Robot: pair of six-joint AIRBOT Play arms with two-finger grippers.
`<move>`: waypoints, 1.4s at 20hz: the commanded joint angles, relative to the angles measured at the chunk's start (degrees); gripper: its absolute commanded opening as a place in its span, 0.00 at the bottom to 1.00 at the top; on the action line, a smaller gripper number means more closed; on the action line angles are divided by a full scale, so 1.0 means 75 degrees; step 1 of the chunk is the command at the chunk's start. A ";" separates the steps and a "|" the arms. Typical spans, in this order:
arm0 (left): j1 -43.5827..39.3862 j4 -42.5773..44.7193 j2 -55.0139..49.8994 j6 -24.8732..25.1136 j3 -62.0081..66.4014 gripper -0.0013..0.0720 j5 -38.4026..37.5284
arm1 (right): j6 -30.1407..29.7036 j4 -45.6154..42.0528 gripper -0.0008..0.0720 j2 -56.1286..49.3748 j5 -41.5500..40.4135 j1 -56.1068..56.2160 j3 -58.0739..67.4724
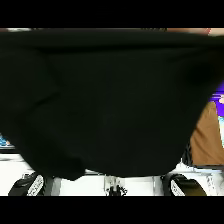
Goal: Fold the shirts.
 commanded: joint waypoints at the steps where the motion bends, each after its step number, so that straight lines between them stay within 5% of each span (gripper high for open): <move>1: -0.0044 -0.0242 -0.1090 0.0399 -0.1486 0.06 -0.0332 | 0.0038 -0.0309 0.11 -0.1699 0.0577 -0.0003 -0.0644; 5: -0.0857 -0.0245 -0.3416 0.0793 -0.2192 0.06 0.1218 | 0.0020 -0.0283 0.11 -0.4095 -0.1157 0.0000 -0.1046; 11: -0.1734 -0.0586 -0.6799 0.0787 -0.0982 0.06 0.4613 | 0.0615 0.0248 0.11 -0.5849 -0.4797 0.0000 -0.1046; 16: -0.2002 -0.1134 -0.8253 0.0790 -0.0659 0.06 0.5960 | 0.0863 0.0265 0.11 -0.6662 -0.5243 0.0000 -0.1049; 19: -0.1941 -0.1131 -0.8335 0.0909 -0.0641 0.06 0.5129 | 0.0898 0.0356 0.11 -0.6758 -0.4217 -0.0003 -0.1046; 21: -0.1705 -0.1040 -0.8134 0.1699 -0.0525 0.06 0.3573 | 0.0883 0.0114 0.11 -0.6508 -0.3153 -0.0073 -0.1046; 25: -0.1297 -0.0600 -0.8169 0.1495 -0.0600 0.06 0.0501 | 0.0921 -0.0044 0.11 -0.6283 -0.0708 -0.0087 -0.1084; 28: -0.1285 -0.0408 -0.8346 0.1099 -0.1005 0.06 0.0245 | 0.1087 -0.0032 0.11 -0.6382 -0.0507 -0.0055 -0.1399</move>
